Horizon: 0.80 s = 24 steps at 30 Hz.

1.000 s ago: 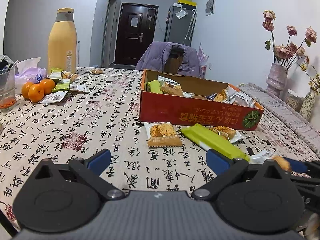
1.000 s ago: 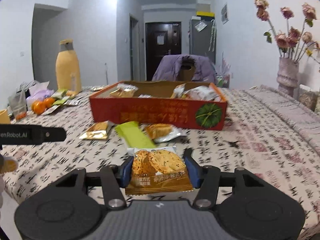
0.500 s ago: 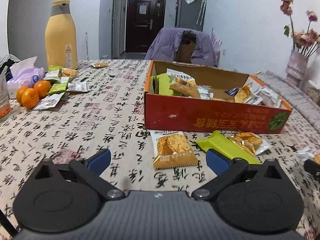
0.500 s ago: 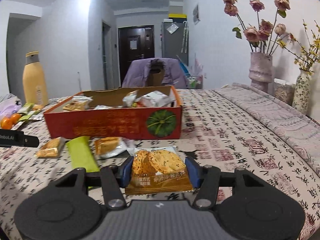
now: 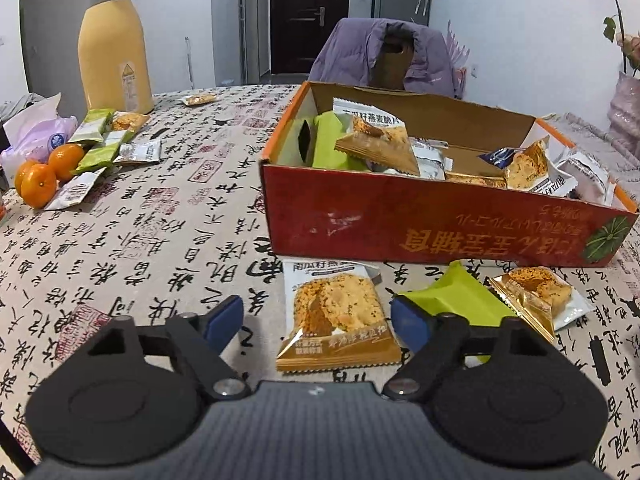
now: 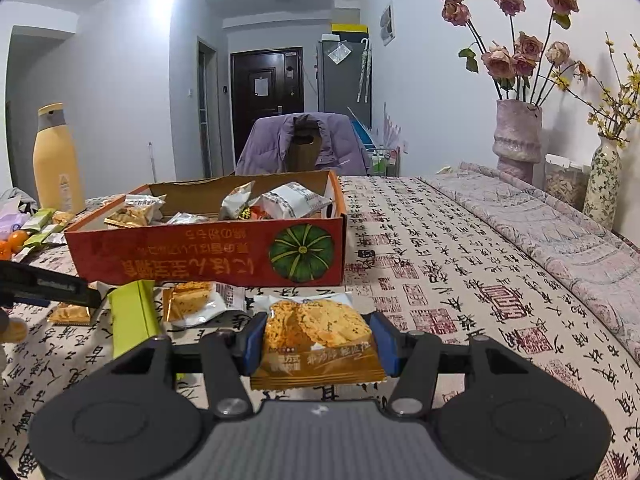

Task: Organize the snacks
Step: 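Grasp a printed biscuit packet with the left tool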

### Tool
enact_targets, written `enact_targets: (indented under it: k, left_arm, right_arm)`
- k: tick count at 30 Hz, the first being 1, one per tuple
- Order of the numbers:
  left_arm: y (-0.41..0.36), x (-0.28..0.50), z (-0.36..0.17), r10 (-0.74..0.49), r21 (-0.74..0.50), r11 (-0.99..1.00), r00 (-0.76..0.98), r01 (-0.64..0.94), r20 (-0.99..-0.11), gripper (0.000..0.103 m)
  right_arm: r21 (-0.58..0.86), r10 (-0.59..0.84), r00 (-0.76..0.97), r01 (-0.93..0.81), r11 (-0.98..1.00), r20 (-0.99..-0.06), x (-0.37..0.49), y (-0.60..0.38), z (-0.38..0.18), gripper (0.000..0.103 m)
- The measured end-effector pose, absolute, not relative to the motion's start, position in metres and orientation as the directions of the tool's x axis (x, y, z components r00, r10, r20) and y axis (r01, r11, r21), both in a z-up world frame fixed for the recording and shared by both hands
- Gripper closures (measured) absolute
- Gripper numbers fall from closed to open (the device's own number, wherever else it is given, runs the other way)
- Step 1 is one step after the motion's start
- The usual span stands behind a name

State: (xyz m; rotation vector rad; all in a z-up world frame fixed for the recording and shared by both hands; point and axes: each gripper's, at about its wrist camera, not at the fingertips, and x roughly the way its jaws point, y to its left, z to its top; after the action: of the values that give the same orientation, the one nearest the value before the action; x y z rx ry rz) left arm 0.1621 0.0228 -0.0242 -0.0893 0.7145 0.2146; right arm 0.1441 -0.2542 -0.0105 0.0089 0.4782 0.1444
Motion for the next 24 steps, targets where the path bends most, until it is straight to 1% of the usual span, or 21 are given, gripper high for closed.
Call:
enact_targets:
  k: [1, 2, 4, 7, 11, 15, 24]
  left_arm:
    - [0.023, 0.163, -0.025, 0.154, -0.016, 0.976, 0.735, -0.219, -0.660, 0.033]
    - [0.023, 0.164, -0.026, 0.136, -0.032, 0.977, 0.735, -0.209, -0.664, 0.038]
    - [0.022, 0.164, -0.026, 0.134, -0.030, 0.979, 0.743, -0.203, -0.656, 0.052]
    - [0.022, 0.162, -0.025, 0.124, -0.032, 0.981, 0.748, -0.191, -0.651, 0.058]
    - [0.023, 0.155, -0.021, 0.122, -0.034, 0.982, 0.759, -0.186, -0.639, 0.060]
    - [0.024, 0.142, -0.010, 0.120, -0.031, 0.984, 0.789, -0.174, -0.603, 0.060]
    - [0.022, 0.132, 0.028, 0.049, -0.069, 0.993, 0.858, -0.099, -0.511, 0.060]
  right_arm:
    - [0.041, 0.143, 0.878, -0.140, 0.989, -0.457, 0.145, -0.254, -0.010, 0.049]
    - [0.041, 0.146, 0.878, -0.144, 0.989, -0.456, 0.145, -0.253, -0.010, 0.049]
    - [0.041, 0.153, 0.877, -0.152, 0.988, -0.456, 0.146, -0.252, -0.009, 0.049]
    - [0.039, 0.164, 0.874, -0.164, 0.986, -0.458, 0.147, -0.251, -0.008, 0.049]
    - [0.036, 0.175, 0.872, -0.178, 0.983, -0.457, 0.149, -0.249, -0.005, 0.049]
    - [0.030, 0.184, 0.873, -0.191, 0.981, -0.452, 0.152, -0.246, -0.001, 0.049]
    - [0.018, 0.218, 0.885, -0.232, 0.973, -0.412, 0.171, -0.227, 0.018, 0.049]
